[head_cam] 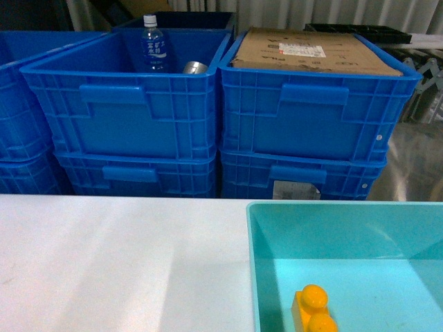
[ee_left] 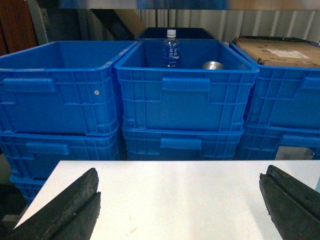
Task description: Pick red block from blue box to shelf
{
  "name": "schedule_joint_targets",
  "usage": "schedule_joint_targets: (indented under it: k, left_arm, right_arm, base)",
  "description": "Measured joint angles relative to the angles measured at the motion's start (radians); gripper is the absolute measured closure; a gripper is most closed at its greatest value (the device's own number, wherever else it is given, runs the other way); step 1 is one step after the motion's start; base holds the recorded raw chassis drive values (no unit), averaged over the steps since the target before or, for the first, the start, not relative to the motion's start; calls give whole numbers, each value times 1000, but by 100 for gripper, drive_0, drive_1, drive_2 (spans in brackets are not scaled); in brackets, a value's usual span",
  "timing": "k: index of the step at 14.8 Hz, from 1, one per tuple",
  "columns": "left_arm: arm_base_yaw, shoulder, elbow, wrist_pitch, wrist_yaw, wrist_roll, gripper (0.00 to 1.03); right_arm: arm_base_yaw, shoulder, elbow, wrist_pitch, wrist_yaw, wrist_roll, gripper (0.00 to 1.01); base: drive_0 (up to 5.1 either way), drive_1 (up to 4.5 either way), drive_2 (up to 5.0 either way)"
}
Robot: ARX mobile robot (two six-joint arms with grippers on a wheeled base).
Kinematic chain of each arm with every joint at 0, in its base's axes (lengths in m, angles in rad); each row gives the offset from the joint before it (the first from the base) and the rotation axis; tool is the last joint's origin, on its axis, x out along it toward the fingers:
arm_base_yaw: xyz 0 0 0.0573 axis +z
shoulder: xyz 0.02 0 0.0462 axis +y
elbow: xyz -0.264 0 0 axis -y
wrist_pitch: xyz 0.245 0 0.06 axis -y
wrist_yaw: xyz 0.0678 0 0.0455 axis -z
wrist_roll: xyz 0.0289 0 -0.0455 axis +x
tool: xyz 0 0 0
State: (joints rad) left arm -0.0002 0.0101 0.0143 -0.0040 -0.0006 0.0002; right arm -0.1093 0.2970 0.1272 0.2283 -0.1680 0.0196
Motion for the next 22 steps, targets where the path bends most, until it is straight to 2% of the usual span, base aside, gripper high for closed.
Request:
schedule_joint_targets:
  k: [3,5,16,22]
  left_arm:
    - [0,0,0,0,0,0,5]
    - [0,0,0,0,0,0,5]
    - [0,0,0,0,0,0,5]
    - [1,0,0,0,0,0,5]
  right_arm:
    - [86,41,2,16,105,-13,72]
    - [109,48,2,18,131,-13,72]
    - [116,42,2,16,134,-13,72]
    - [117,42,2,16,135,-13,72]
  base:
    - [0,0,0]
    - [0,0,0]
    - [-6,-6,-6]
    - [-181,-181,-181]
